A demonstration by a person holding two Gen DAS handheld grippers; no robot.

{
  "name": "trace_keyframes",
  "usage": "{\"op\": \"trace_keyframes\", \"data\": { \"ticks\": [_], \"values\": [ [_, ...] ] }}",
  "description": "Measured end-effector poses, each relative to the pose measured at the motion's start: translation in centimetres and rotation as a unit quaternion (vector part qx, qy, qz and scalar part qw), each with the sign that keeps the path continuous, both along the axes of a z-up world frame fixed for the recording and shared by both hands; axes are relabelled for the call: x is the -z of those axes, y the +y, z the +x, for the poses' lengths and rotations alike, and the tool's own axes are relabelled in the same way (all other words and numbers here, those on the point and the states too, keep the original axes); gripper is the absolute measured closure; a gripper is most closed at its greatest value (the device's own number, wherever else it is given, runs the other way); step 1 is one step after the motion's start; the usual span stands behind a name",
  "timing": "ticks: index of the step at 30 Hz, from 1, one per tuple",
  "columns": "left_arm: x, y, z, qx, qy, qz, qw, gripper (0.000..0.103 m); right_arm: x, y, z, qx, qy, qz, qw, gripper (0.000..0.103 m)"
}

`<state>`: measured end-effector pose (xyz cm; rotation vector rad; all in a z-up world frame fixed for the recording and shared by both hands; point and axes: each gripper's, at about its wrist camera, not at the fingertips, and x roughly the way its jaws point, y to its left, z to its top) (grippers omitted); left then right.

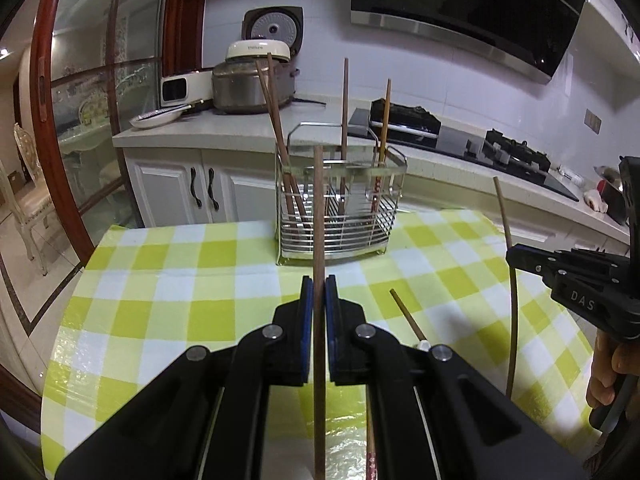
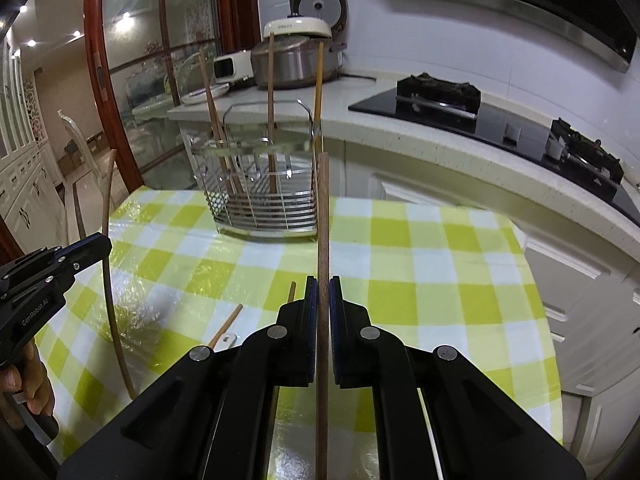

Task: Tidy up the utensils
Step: 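Lift both held chopsticks upright and carry them over the wire rack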

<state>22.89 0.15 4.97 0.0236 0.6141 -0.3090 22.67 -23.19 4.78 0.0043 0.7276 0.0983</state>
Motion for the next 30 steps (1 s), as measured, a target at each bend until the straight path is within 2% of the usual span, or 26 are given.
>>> {"op": "trace_keyframes", "data": {
  "ticks": [16,30],
  "values": [
    [-2.3,0.2,-1.2,-0.008,-0.027,-0.012,0.9995,0.097,-2.9,-0.5,-1.7,0.007,-0.037,0.004,0.999,0.096],
    [-3.3,0.3,-1.1,-0.013,-0.042,-0.021,0.9988,0.097,-4.0,-0.5,-2.2,0.018,-0.060,0.001,0.998,0.096]
  ]
}}
